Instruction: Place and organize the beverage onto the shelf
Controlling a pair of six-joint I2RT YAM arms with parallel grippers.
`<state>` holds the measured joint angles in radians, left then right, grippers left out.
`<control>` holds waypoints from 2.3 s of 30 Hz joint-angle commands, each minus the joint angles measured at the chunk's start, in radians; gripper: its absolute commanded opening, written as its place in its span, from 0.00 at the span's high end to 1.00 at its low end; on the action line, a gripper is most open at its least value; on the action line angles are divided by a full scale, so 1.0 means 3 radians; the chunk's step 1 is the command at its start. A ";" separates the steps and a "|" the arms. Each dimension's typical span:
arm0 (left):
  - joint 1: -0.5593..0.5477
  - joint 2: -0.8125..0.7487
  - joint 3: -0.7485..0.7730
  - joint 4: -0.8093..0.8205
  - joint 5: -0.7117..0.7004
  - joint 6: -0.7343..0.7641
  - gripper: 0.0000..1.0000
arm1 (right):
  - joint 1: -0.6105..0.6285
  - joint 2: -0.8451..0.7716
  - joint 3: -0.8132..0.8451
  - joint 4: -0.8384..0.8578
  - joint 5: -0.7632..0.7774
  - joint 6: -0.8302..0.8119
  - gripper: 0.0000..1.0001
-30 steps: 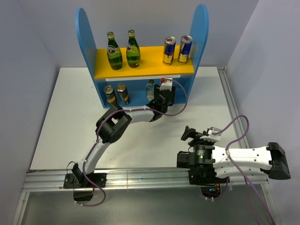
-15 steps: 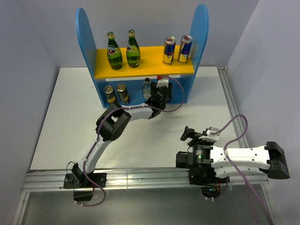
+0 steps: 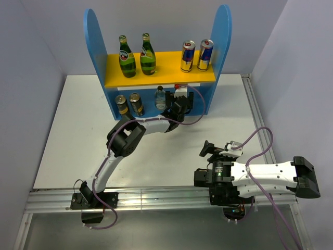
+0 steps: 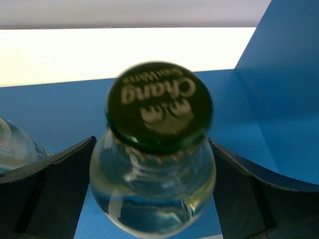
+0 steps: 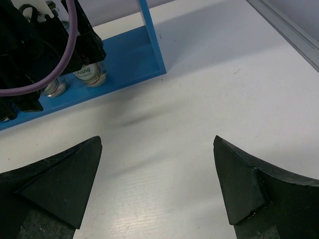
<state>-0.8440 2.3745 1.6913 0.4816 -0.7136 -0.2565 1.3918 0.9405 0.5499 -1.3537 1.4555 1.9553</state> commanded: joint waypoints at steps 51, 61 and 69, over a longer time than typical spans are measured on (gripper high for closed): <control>0.0067 -0.1764 -0.1588 -0.0030 -0.0536 0.0083 0.01 | 0.0024 0.0306 0.0233 -0.0304 0.0282 0.0759 0.00; 0.0287 -0.1411 -0.1256 -0.0087 -0.0255 0.0047 0.01 | 0.0024 0.0347 0.0248 -0.0304 0.0292 0.0738 0.00; 0.0385 -0.1110 -0.0969 -0.0102 -0.0158 0.0068 0.01 | 0.0024 0.0362 0.0258 -0.0304 0.0302 0.0733 0.00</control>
<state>-0.7399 2.0129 1.3445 0.4419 -0.7799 -0.2481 1.3918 1.0489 0.5911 -1.3529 1.4586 1.9553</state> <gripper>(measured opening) 0.994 0.998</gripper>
